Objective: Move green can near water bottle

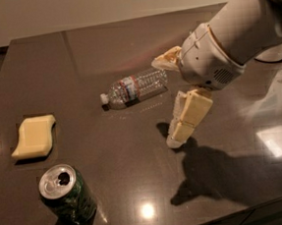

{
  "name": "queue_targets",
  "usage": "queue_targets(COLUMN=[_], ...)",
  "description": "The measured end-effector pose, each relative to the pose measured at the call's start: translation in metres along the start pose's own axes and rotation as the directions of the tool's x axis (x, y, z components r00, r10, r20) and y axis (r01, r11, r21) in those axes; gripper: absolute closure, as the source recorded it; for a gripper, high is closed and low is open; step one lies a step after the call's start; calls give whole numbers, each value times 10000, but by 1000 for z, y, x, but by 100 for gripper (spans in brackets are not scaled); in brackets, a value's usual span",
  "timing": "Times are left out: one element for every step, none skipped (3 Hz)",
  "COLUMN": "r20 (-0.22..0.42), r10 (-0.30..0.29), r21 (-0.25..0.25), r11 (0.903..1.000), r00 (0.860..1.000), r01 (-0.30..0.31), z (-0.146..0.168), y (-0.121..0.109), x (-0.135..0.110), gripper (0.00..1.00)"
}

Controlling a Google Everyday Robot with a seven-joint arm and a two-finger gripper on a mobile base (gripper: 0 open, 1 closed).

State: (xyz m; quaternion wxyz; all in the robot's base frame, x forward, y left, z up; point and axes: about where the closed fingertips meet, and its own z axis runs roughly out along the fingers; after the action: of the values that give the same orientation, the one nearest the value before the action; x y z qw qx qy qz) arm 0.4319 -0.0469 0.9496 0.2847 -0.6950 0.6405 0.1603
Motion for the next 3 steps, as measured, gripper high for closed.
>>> queue_targets(r20=[522, 1118, 1678], r10=[-338, -747, -1186], r21=[-446, -839, -1187], r11=[9984, 9929, 9831], r00=[9981, 9909, 9787], r01=[361, 844, 1395], z=[24, 41, 56], y=[8, 23, 44], x=[-18, -36, -55], gripper=[0, 0, 0])
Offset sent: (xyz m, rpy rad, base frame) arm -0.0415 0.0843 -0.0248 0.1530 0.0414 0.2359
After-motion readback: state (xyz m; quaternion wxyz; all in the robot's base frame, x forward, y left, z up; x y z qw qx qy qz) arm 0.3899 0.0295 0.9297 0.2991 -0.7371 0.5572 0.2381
